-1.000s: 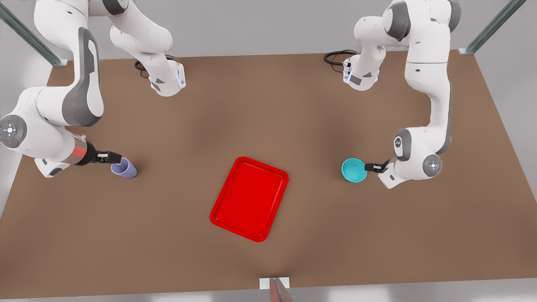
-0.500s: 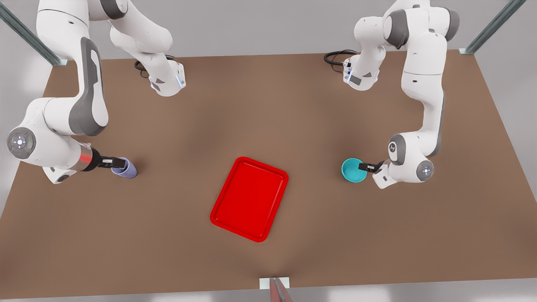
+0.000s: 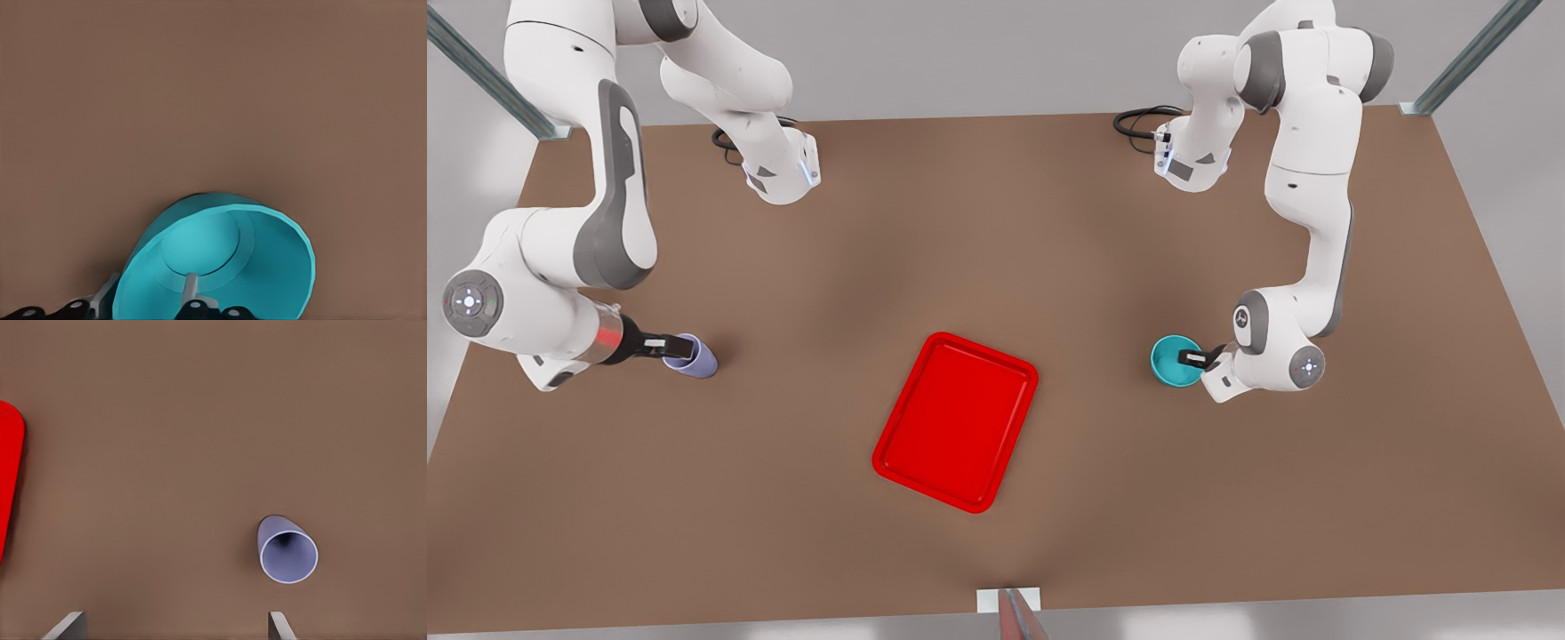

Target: Place the bowl on the tray with the left arm and the cup on the tray with the right arm

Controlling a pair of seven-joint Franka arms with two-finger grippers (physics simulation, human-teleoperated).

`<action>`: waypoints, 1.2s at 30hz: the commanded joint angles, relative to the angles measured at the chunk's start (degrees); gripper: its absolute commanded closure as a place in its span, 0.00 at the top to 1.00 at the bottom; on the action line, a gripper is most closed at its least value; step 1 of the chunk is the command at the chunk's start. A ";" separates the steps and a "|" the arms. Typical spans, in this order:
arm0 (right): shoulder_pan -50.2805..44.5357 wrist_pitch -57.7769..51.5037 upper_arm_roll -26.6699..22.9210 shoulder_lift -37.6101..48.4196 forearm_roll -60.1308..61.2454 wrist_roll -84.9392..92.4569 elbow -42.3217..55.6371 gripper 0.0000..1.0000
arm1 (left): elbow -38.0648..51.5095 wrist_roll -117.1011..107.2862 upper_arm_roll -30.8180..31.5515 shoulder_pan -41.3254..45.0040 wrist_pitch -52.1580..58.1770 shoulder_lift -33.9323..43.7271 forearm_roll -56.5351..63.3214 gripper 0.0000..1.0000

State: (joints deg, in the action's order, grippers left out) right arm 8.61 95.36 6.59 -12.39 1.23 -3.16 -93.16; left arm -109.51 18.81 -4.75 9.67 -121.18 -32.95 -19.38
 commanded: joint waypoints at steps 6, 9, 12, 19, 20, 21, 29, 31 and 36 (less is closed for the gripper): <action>0.09 -0.35 0.00 0.00 0.00 0.09 0.00 1.00 | 0.18 0.26 0.00 0.44 -0.02 -0.54 -0.04 0.24; 0.09 -0.44 0.00 0.00 0.00 0.09 0.00 1.00 | 0.26 0.17 0.00 0.61 0.15 -0.45 0.05 0.21; 0.09 -0.44 0.00 0.00 0.00 0.09 0.00 1.00 | 0.62 -0.62 0.00 0.61 0.24 -0.45 -0.13 0.21; 0.09 -0.53 0.00 -0.09 0.00 0.09 0.00 1.00 | 8.78 -12.65 1.67 7.99 1.56 1.58 -4.17 0.21; 0.09 -0.53 0.00 0.00 0.00 0.09 0.00 1.00 | 14.49 -21.60 1.85 11.94 3.32 -1.58 -3.65 0.21; 0.09 -0.53 0.00 -0.09 0.00 0.09 0.00 1.00 | 21.44 -31.10 1.85 15.20 5.69 -5.10 -3.29 0.21; 0.18 -0.53 0.00 -0.09 0.00 0.18 0.00 1.00 | 36.04 -60.56 6.50 23.20 2.01 -14.51 -6.98 0.21; 0.18 -0.53 0.00 -0.09 0.00 0.18 0.00 1.00 | 36.48 -60.38 6.59 23.29 -0.02 -15.74 -8.48 0.21; 0.09 -0.53 0.00 -0.09 0.00 0.18 0.00 1.00 | 36.74 -57.57 6.50 23.20 -0.20 -17.24 -8.13 0.92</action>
State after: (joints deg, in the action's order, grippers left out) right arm 8.71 94.83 6.59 -12.44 1.23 -3.07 -93.16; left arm -72.80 -36.11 1.55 32.89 -122.04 -50.11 -60.01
